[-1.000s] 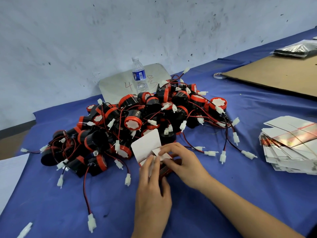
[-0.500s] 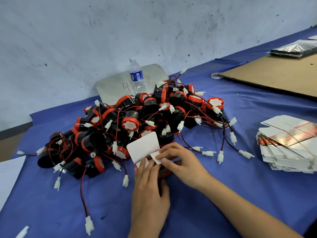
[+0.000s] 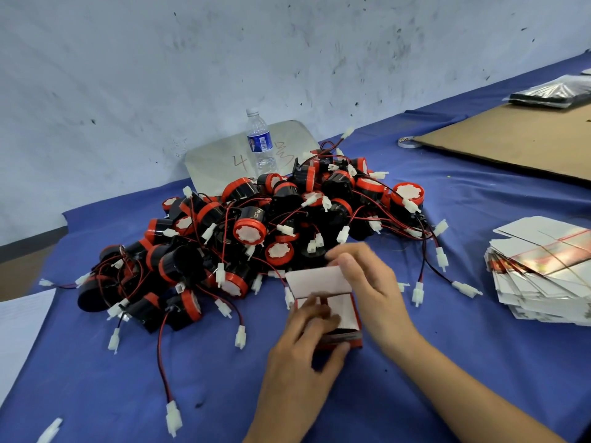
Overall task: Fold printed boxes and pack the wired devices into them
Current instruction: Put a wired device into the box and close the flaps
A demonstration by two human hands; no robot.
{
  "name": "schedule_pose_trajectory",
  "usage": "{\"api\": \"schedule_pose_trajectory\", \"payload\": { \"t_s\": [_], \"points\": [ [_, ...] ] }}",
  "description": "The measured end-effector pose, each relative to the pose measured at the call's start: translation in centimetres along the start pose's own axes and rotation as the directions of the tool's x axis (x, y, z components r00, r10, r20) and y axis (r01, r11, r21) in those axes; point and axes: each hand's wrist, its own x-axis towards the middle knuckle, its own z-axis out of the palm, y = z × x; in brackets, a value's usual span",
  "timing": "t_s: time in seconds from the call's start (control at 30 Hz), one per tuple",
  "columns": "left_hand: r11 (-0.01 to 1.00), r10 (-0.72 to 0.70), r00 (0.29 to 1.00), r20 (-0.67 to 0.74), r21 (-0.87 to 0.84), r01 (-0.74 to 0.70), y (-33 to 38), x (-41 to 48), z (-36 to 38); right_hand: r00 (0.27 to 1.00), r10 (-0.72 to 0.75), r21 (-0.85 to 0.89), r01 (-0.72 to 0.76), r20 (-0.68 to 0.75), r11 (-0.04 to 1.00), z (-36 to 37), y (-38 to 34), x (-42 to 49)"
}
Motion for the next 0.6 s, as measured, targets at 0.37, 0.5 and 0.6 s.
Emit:
{"api": "schedule_pose_trajectory", "payload": {
  "t_s": [0.37, 0.5, 0.6],
  "points": [
    [0.997, -0.010, 0.995, -0.103, 0.081, 0.018, -0.4, -0.1, 0.1, 0.964, 0.064, -0.284, 0.012, 0.256, 0.959, -1.1, 1.1, 0.7],
    [0.980, -0.025, 0.969, -0.244, 0.185, 0.072, -0.9, 0.1, -0.2, 0.943, 0.071, -0.341, 0.046, 0.324, 0.939, -0.8, 1.5, 0.4],
    [0.979, -0.196, 0.930, -0.311, -0.004, 0.205, -0.8, 0.2, -0.5, 0.922, 0.050, -0.383, 0.110, 0.385, 0.917, -0.5, 2.0, 0.1]
  ]
}}
